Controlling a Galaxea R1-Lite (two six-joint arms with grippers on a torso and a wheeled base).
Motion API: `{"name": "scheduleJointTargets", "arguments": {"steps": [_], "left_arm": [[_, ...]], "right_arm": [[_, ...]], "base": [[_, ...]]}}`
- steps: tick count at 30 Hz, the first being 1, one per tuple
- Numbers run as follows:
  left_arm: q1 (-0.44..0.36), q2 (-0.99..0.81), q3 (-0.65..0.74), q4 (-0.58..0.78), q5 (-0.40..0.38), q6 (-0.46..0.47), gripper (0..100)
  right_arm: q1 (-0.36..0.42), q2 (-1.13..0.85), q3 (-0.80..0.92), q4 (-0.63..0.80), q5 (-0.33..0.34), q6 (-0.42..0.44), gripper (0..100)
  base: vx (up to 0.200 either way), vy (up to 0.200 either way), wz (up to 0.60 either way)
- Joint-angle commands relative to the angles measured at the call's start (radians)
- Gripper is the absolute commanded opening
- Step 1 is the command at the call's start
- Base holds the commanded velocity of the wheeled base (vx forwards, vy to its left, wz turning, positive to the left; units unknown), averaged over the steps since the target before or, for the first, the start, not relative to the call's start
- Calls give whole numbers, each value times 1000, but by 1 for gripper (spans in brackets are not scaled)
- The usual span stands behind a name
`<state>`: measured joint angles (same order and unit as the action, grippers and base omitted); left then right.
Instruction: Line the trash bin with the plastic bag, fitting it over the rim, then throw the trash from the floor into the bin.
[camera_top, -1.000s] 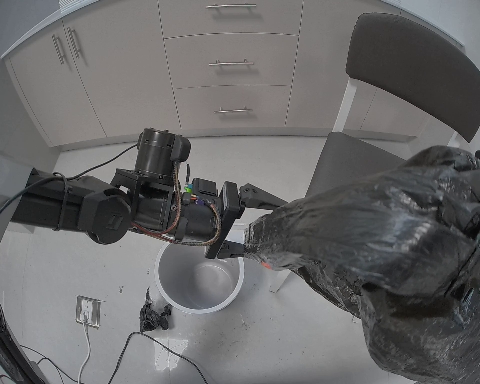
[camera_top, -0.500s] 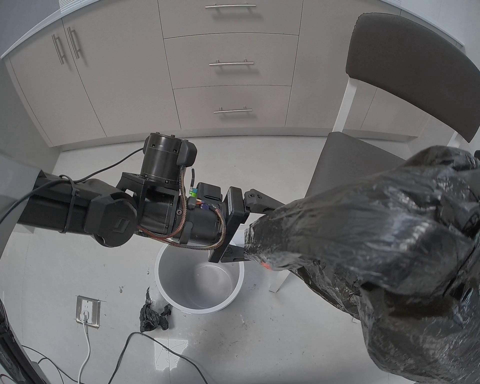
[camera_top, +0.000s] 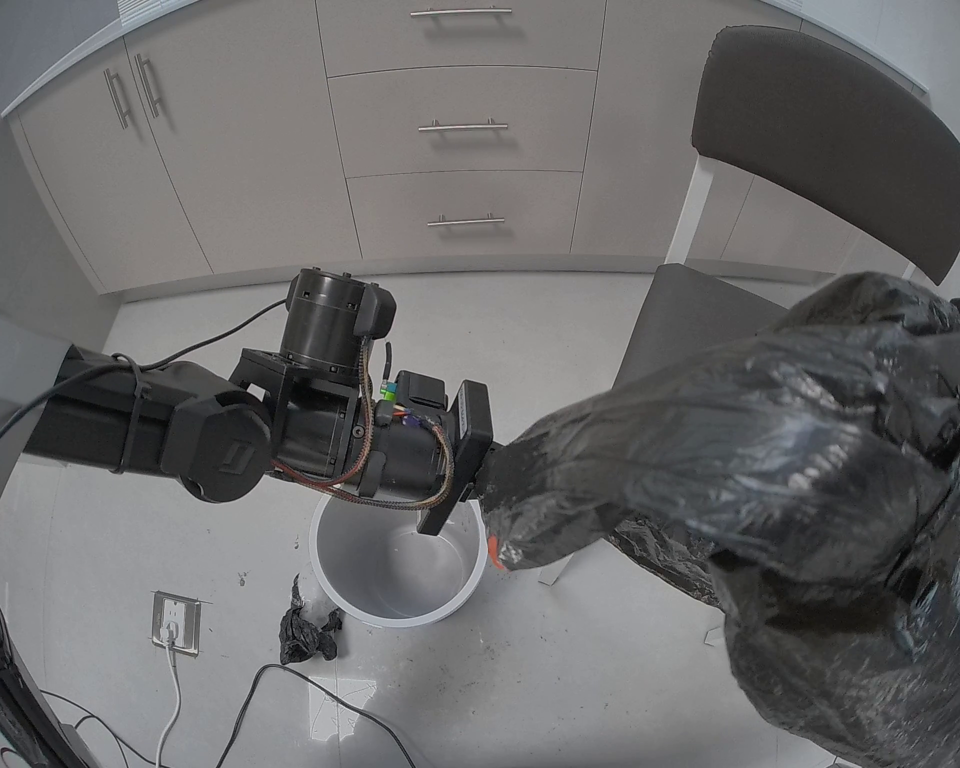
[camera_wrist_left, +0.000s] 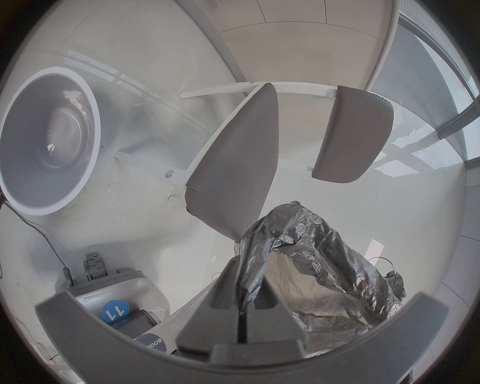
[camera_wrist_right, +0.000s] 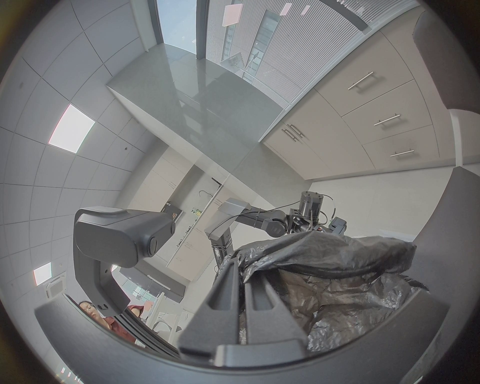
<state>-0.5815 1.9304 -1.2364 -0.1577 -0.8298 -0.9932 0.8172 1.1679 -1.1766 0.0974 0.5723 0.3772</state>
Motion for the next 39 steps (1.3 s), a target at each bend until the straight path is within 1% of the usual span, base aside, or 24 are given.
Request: {"name": "scheduleJointTargets", "arguments": {"steps": [1,5,6,7,8,10,12,14,18,19,20,24,28,32,34,39], "left_arm": [[-3,-18,3,0,0,-1,0],[2,-51,3,-2,9,-1,0],[9,-76,3,0,38,-1,0],[9,-76,3,0,38,-1,0],[25,-110,3,0,90,-1,0],[51,-146,3,3,127,-4,0],[88,-195,8,6,132,-25,0],[129,-254,25,-3,135,-68,0],[203,-361,51,3,136,-90,0],[206,-364,52,4,136,-90,0],[235,-418,77,4,135,-91,0],[255,-513,144,18,136,-91,0],[255,-594,207,53,138,-91,0],[258,-625,252,73,172,-88,0],[270,-625,270,69,175,-88,0],[336,-602,278,64,182,-87,0]], "right_arm": [[0,1,2,2,-14,-1,0],[0,10,5,4,-31,-3,0],[0,29,8,2,-58,-15,0],[0,29,8,2,-58,-15,0],[0,58,11,2,-127,-50,0],[3,88,9,-2,-203,-100,0],[16,113,6,-7,-258,-136,0],[26,127,2,-7,-290,-149,0],[37,147,-11,-12,-324,-147,0],[39,147,-11,-12,-327,-147,0],[40,159,-18,-21,-348,-143,0],[54,176,-18,-61,-387,-132,0],[62,200,-12,-93,-402,-106,0],[62,239,6,-148,-443,-58,0],[60,254,17,-179,-456,-50,0],[57,334,29,-243,-468,-49,0]], "base": [[0,0,0],[0,0,0],[0,0,0],[0,0,0],[0,0,0],[0,0,0],[0,0,0],[0,0,0],[0,0,0],[0,0,0],[0,0,0],[0,0,0],[0,0,0],[0,0,0],[0,0,0],[0,0,0]]}}
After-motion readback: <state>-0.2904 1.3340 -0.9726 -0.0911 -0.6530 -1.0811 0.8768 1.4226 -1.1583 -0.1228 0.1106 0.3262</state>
